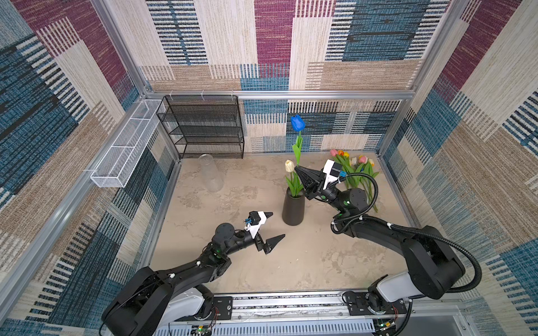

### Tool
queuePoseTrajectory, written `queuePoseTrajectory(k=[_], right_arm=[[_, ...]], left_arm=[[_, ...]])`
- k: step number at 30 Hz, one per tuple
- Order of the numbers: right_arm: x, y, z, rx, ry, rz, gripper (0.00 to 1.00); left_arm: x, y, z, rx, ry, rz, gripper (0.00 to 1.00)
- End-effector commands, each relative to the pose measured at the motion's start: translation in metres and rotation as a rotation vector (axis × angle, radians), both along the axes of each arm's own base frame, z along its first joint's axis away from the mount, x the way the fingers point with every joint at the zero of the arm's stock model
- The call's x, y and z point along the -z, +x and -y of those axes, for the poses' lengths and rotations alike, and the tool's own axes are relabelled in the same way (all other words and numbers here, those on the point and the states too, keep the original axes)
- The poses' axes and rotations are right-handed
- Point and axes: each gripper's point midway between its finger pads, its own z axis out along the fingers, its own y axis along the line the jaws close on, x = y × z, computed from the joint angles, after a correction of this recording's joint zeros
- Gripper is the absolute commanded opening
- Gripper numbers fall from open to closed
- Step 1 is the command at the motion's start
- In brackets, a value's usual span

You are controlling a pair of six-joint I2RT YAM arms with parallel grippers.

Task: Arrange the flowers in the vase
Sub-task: 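Lower the blue tulip stem into the grey vase and open the right gripper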

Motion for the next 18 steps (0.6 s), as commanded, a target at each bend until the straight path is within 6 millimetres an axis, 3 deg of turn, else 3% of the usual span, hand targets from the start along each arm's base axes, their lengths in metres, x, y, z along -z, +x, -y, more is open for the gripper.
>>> queuePoseTrajectory(k=[1, 11, 18], right_arm=[[-0.001, 0.002, 0.002, 0.046, 0.003, 0.048, 0.0], [0.025, 0.013, -0.004, 0.094, -0.08, 0.024, 0.0], [0.048, 0.011, -0.008, 0.063, -0.108, -0.028, 0.0]], left_arm=[[-0.004, -0.001, 0.002, 0.016, 0.002, 0.024, 1.0], [-0.003, 0.0, 0.003, 0.016, 0.01, 0.018, 0.99], [-0.001, 0.0, 0.004, 0.02, 0.014, 0.012, 1.0]])
